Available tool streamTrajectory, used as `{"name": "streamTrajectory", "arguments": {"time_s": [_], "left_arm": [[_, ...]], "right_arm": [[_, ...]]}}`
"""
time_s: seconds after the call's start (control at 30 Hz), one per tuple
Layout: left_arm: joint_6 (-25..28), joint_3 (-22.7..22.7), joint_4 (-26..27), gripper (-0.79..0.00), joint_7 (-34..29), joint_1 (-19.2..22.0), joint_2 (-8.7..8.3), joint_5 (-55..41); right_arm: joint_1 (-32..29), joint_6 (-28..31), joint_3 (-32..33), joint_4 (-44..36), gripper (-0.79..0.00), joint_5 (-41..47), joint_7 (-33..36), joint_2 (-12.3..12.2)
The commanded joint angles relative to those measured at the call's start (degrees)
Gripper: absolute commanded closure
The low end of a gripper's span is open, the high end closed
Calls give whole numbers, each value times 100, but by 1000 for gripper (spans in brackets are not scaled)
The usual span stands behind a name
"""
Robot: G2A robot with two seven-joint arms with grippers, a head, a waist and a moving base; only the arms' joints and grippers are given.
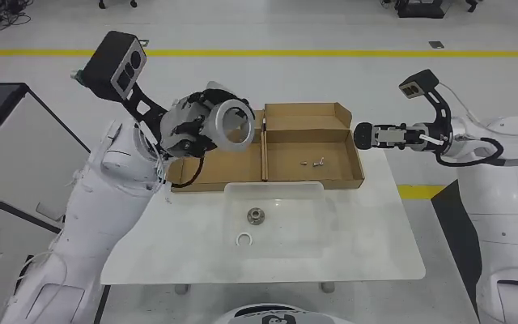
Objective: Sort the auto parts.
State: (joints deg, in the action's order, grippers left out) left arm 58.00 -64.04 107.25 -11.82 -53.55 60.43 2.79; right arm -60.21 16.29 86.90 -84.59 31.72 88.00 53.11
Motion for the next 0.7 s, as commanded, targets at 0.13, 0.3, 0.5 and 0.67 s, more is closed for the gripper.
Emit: {"name": "streamTrajectory", "arguments": {"time_s": [0.13, 0.3, 0.5, 0.67], "left_arm": [[0, 42, 217, 0, 419, -77, 63, -552], [0, 27, 289, 0, 775, -115, 159, -807], [0, 35, 423, 0, 948, -146, 252, -1029], [0, 35, 423, 0, 948, -146, 252, -1029]], "right_arm": [[0, 0, 0, 0, -785, 0, 0, 0], [0, 0, 0, 0, -785, 0, 0, 0], [0, 0, 0, 0, -785, 0, 0, 0], [0, 0, 0, 0, -785, 0, 0, 0]]}}
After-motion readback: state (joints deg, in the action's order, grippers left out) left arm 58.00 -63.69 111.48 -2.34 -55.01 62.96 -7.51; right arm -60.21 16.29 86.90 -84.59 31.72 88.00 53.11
